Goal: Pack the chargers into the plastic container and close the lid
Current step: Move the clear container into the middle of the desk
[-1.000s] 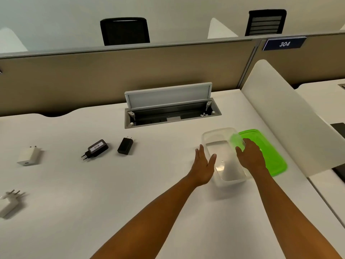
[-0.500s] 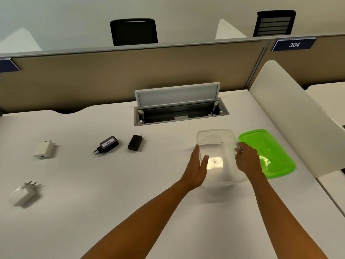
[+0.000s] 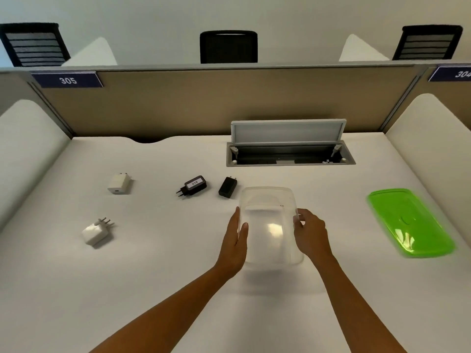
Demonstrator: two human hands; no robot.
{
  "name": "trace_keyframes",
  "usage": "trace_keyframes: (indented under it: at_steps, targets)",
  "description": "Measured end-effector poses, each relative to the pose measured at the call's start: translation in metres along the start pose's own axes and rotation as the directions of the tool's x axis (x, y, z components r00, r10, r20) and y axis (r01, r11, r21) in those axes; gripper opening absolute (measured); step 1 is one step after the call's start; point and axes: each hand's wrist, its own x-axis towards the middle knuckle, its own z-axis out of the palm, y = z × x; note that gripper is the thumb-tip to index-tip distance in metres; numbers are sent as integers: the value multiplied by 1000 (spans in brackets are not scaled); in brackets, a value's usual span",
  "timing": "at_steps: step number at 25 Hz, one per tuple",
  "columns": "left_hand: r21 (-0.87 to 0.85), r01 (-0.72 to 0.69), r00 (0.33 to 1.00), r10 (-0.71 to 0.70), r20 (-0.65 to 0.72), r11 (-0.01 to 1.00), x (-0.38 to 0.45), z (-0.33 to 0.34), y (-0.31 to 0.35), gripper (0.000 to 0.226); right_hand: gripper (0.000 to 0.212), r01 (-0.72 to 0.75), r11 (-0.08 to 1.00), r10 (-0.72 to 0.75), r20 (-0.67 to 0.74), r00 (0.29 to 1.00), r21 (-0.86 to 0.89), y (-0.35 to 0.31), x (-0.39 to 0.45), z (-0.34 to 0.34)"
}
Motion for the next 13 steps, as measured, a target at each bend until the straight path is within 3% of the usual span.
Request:
trace_keyframes:
  at_steps: [5,13]
  targets:
    - [15,87,982,-83,-169,996,-27,-55,-27,55,33,40,999,-43,105,994,24,-37,-34,52]
    - [-6,69,952,-68,-299,998,-36,-134,-36,52,38,84,995,-92,190,978,54,-90,-59,113]
